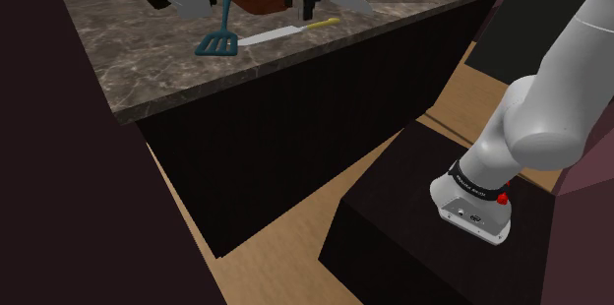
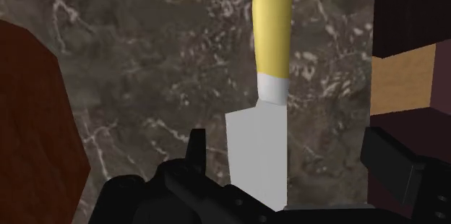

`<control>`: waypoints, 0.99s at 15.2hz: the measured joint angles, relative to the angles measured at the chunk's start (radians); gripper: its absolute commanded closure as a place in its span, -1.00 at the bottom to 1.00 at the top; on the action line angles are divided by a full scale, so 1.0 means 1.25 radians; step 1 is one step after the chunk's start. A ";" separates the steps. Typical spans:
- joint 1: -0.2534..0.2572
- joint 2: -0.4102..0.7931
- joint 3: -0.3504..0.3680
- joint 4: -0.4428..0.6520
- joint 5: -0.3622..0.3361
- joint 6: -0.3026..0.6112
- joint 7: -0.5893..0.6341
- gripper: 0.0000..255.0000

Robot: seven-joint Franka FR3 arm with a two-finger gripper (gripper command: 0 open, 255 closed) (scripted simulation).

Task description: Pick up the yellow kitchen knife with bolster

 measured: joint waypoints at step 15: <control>0.014 0.044 0.018 -0.019 0.000 0.072 -0.074 1.00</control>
